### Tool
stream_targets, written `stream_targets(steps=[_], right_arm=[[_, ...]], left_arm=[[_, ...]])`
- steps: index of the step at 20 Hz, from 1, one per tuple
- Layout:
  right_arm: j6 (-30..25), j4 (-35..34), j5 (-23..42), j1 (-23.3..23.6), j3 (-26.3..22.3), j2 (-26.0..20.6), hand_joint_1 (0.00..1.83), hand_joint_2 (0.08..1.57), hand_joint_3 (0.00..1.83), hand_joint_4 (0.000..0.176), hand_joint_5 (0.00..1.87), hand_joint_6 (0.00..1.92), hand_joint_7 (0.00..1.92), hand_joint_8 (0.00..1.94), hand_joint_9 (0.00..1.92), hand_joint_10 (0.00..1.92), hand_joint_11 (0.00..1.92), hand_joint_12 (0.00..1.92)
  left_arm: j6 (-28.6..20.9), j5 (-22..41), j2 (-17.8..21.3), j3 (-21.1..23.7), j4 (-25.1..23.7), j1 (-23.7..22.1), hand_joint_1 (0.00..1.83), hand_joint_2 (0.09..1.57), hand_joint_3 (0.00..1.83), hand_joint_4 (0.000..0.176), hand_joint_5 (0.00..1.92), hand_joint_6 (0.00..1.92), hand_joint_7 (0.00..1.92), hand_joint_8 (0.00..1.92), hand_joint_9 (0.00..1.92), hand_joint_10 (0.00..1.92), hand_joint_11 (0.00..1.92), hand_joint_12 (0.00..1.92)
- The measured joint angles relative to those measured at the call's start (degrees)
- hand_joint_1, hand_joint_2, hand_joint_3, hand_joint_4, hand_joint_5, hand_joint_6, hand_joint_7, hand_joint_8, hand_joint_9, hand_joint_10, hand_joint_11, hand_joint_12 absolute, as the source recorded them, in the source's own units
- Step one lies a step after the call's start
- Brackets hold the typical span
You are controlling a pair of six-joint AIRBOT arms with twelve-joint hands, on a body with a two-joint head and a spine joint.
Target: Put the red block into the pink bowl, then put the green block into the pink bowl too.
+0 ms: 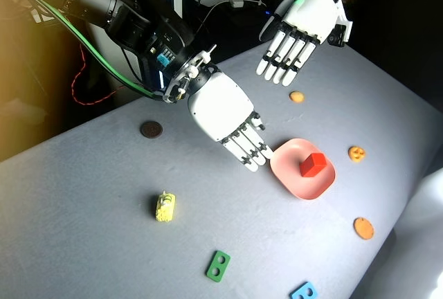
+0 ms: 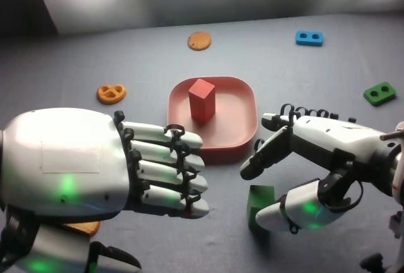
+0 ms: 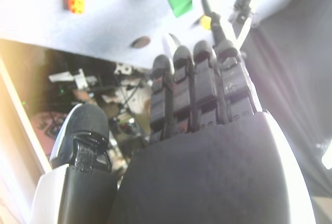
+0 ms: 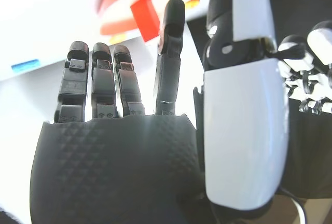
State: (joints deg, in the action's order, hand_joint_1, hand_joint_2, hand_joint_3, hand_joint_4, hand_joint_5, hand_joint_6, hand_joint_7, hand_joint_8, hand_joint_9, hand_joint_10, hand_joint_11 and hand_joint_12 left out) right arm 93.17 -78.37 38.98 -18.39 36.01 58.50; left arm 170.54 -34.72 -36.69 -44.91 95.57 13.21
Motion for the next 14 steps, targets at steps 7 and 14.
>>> stream_targets(steps=[7,14], right_arm=[[-0.66,1.09,0.17,-1.2,2.19,1.29,1.09,0.92,0.01,0.114,0.82,0.0,0.0,0.0,0.0,0.0,0.0,0.0],[-1.42,2.56,0.15,-1.81,2.4,2.05,1.14,0.9,0.0,0.06,0.84,0.02,0.14,0.01,0.0,0.0,0.0,0.0]], left_arm=[[-0.02,0.13,-0.35,0.09,-0.24,0.0,0.0,1.38,0.0,0.0,0.33,0.0,0.27,0.0,0.14,0.01,0.02,0.01],[0.0,0.09,-0.37,-0.79,-0.74,0.0,0.03,1.38,0.0,0.0,0.29,0.0,0.21,0.0,0.12,0.0,0.01,0.01]])
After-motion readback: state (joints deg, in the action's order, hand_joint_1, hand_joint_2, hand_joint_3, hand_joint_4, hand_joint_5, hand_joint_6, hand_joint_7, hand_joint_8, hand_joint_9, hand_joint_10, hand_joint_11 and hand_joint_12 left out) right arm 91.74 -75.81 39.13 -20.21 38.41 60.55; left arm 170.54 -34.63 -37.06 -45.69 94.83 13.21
